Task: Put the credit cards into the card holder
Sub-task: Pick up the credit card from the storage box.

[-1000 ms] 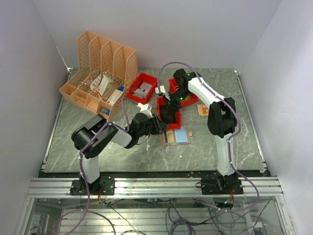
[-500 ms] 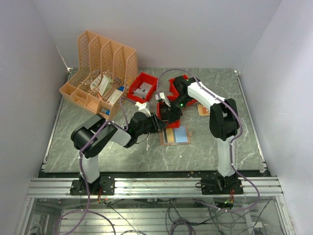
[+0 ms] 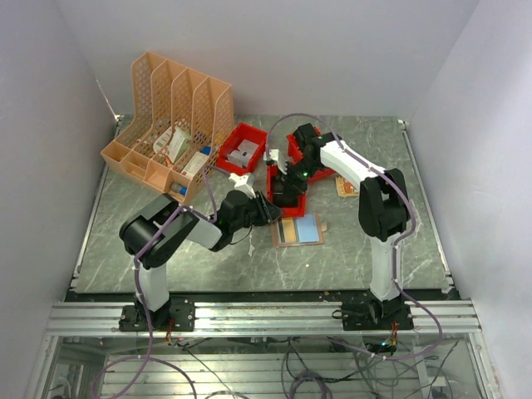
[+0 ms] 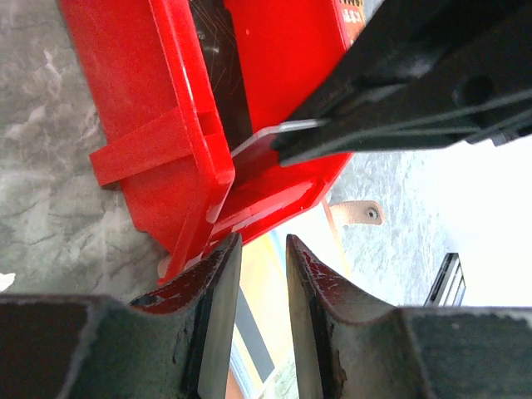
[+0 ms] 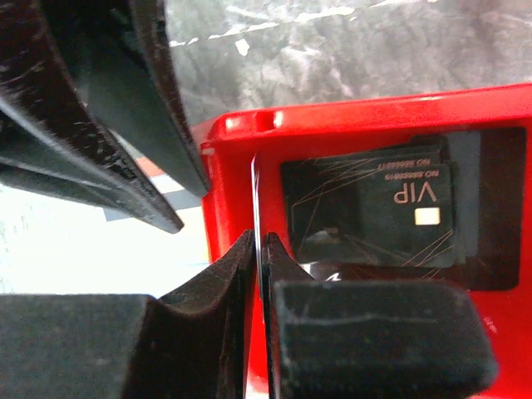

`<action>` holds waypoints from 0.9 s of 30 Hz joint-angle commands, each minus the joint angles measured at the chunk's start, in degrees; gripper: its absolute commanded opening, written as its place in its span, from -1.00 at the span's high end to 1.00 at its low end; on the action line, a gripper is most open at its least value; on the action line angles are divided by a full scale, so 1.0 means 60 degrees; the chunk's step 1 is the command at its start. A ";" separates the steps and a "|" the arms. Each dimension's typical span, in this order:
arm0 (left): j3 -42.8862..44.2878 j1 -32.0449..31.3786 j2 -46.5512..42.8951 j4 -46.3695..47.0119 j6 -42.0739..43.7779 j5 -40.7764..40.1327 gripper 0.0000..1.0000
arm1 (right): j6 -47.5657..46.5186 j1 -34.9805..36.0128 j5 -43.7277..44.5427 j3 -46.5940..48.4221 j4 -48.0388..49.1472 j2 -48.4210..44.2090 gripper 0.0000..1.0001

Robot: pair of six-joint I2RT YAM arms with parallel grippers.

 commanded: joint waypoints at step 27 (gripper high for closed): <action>-0.2178 0.0171 -0.4083 -0.1803 0.0969 -0.0937 0.17 | 0.1020 -0.0507 -0.0564 0.3392 -0.1731 0.2025 1.00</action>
